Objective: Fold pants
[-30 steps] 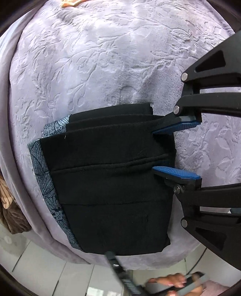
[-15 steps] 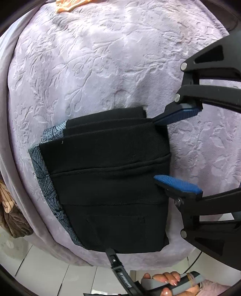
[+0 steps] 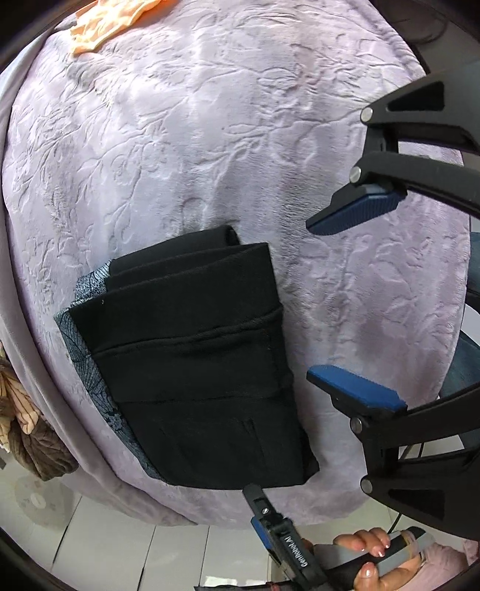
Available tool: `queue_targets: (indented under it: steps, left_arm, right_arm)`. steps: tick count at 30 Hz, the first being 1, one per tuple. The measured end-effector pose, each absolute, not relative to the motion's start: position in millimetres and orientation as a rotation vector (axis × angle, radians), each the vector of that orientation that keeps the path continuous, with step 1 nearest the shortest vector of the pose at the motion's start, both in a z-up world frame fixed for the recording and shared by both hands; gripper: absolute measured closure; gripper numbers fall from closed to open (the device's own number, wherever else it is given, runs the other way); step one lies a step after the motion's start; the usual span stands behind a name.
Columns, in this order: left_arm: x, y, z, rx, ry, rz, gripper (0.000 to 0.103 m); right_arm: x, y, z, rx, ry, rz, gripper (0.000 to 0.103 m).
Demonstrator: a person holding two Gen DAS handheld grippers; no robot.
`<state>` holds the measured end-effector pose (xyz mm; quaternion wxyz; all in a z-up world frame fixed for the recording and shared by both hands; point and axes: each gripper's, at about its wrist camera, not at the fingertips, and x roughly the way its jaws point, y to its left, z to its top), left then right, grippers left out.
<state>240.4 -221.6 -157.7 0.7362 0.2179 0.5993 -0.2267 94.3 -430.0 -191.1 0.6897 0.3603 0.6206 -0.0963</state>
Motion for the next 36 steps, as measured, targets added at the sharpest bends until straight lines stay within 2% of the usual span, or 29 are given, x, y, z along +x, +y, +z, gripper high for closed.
queue_targets:
  steps: [4, 23, 36]
  left_arm:
    - [231, -225, -157, 0.497, 1.328, -0.51, 0.001]
    - [195, -237, -150, 0.595, 1.345, -0.505, 0.001]
    - [202, -225, -152, 0.472, 1.422, -0.474, 0.001]
  right_arm:
    - [90, -423, -185, 0.787, 1.367, -0.229, 0.02]
    - [74, -447, -197, 0.877, 1.387, -0.239, 0.02]
    - [83, -464, -195, 0.84, 1.401, -0.19, 0.02]
